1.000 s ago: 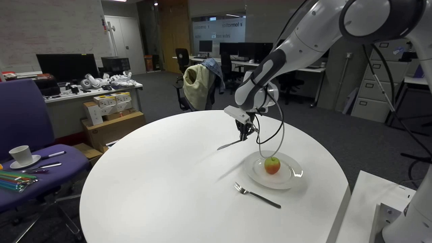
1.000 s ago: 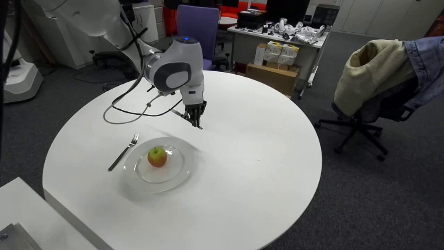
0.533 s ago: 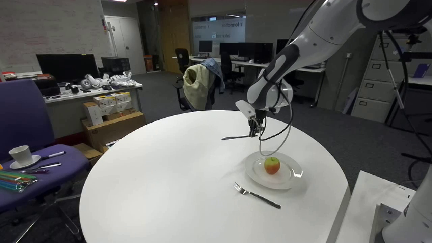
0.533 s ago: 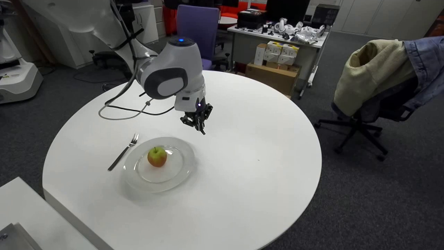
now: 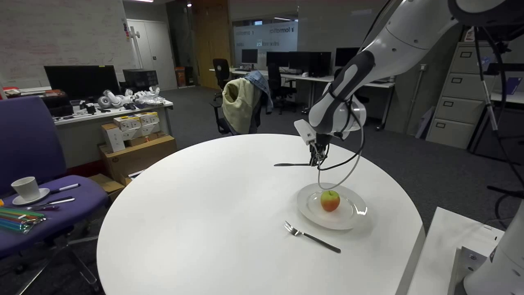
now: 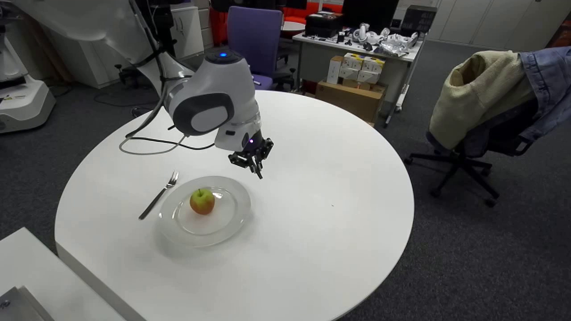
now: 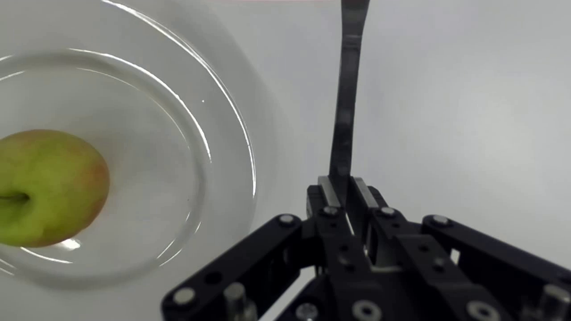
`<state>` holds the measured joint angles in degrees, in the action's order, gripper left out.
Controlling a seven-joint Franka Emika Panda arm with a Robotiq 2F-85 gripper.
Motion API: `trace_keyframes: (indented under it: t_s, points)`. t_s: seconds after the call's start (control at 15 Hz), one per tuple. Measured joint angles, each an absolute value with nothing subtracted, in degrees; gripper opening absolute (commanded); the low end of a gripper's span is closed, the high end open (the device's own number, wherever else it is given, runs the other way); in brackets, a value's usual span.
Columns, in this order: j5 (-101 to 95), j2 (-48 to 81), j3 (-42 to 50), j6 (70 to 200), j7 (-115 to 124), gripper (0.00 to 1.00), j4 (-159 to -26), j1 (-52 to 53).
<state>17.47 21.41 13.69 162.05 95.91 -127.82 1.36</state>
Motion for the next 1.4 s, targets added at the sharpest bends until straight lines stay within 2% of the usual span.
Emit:
trace_keyframes:
  t_s: [0.07,0.13,0.2,0.67,0.8,1.13,1.4]
  points:
    - [17.5,21.2,13.7,162.5,95.9,0.37,-128.2,1.4]
    - [17.5,21.1,13.7,162.9,95.9,0.38,-128.6,1.3]
    - [17.4,20.9,13.7,163.2,95.7,0.43,-128.9,1.3]
    - [5.2,19.6,12.5,163.4,91.7,0.96,-128.8,5.7]
    - [3.6,19.5,10.6,163.4,91.2,1.00,-128.2,8.4]
    - [7.6,19.5,0.2,164.3,81.8,1.00,-125.9,8.7]
    - [11.8,19.6,-10.9,164.0,65.7,1.00,-125.8,-0.3]
